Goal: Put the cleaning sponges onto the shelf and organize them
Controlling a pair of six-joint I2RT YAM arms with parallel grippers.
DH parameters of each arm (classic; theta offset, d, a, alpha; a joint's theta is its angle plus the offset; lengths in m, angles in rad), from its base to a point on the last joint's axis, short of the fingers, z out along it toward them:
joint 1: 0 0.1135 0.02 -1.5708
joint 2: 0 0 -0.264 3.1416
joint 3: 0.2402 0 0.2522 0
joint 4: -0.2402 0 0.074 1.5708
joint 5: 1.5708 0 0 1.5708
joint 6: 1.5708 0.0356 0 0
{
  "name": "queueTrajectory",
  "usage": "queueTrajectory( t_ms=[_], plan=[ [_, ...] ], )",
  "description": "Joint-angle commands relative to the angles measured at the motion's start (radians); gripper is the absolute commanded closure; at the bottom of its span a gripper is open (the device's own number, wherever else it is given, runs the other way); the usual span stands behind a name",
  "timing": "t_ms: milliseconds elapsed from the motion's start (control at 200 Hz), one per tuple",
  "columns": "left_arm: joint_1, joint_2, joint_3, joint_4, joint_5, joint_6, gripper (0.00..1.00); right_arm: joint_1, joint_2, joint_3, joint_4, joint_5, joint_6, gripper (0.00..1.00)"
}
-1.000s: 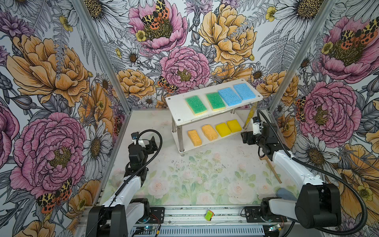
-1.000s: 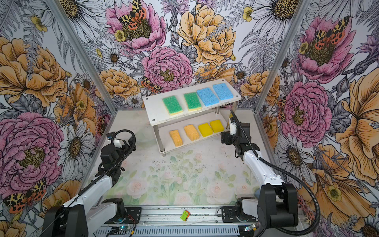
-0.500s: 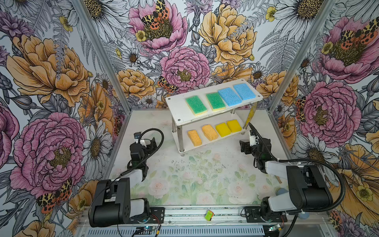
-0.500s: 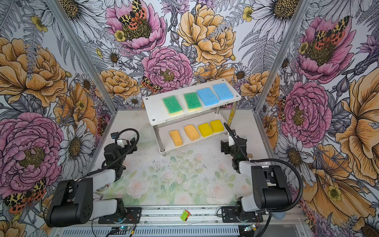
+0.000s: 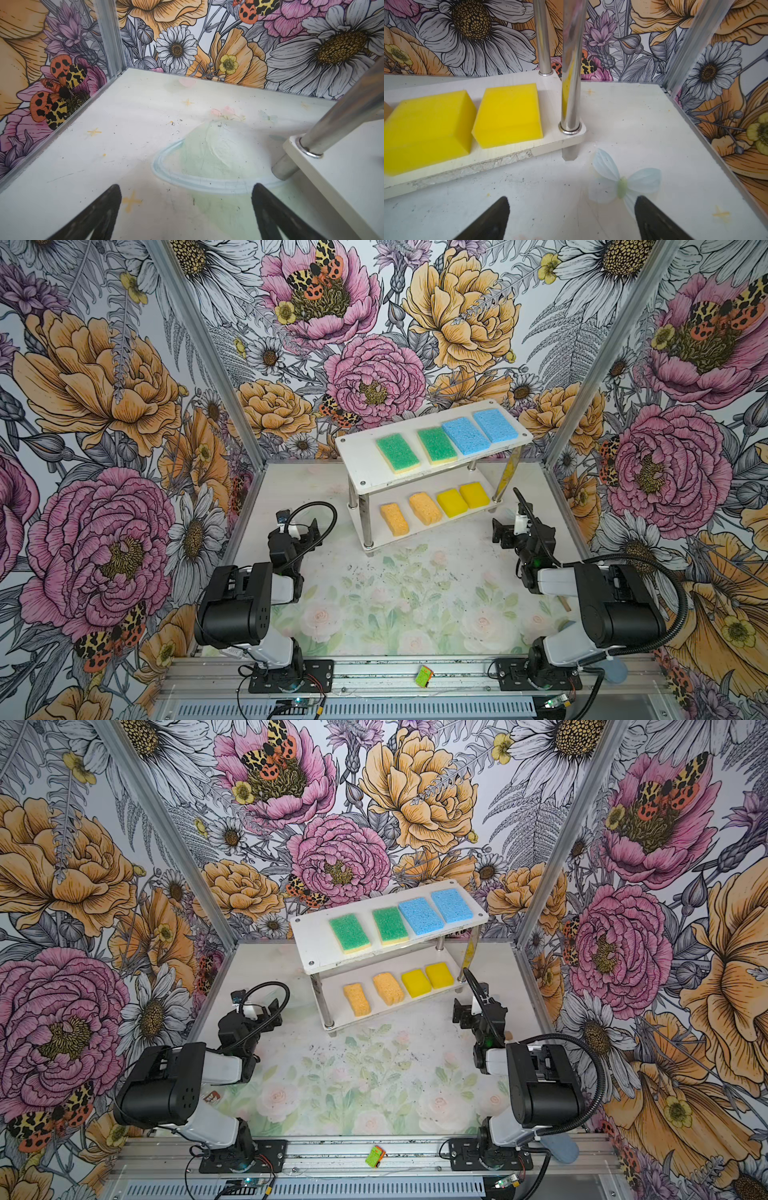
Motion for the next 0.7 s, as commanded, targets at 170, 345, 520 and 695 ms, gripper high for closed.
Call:
queueTrajectory(
  t_ms=[170,345,520,695],
  plan=[
    [-0.046,-0.010,0.045,0.008,-0.060,0.033,0.01,0.002,0.003,-0.001,0.052,0.015,0.017,0.00],
    [-0.051,-0.009,0.054,-0.010,-0.054,0.045,0.01,0.002,0.002,-0.001,0.052,0.014,0.017,0.00],
    [-0.060,-0.009,0.057,-0.015,-0.059,0.052,0.01,0.002,0.003,-0.001,0.052,0.015,0.017,0.00],
    [-0.060,-0.009,0.058,-0.015,-0.061,0.052,0.01,0.002,0.003,-0.001,0.052,0.014,0.018,0.00]
  ],
)
